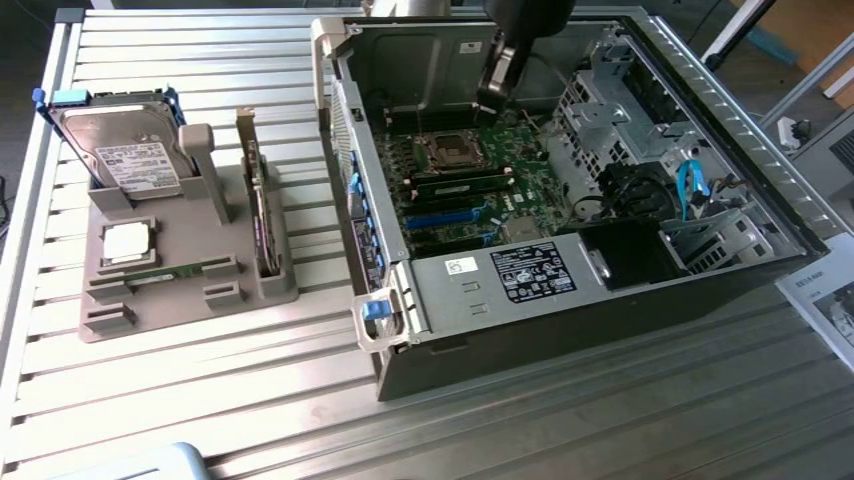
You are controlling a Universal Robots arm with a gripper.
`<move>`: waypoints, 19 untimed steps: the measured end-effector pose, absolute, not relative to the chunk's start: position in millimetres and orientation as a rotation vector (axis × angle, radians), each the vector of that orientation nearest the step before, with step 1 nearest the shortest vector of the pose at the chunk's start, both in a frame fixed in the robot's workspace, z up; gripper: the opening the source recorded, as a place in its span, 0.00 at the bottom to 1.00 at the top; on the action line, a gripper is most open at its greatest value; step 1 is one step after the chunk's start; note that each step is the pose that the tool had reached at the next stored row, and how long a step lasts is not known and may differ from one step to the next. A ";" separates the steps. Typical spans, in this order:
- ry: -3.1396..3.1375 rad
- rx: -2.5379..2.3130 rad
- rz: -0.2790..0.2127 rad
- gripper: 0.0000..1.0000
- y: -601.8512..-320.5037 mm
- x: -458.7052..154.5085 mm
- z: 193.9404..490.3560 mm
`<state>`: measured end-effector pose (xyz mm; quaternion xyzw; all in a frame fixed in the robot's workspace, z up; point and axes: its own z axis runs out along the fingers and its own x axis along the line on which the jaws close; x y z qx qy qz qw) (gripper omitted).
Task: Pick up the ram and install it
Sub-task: 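Press down the ram until it locks into place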
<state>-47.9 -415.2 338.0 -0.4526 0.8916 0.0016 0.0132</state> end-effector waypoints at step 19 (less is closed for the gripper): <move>3.022 -0.755 -0.004 0.10 -415.2 -47.9 334.0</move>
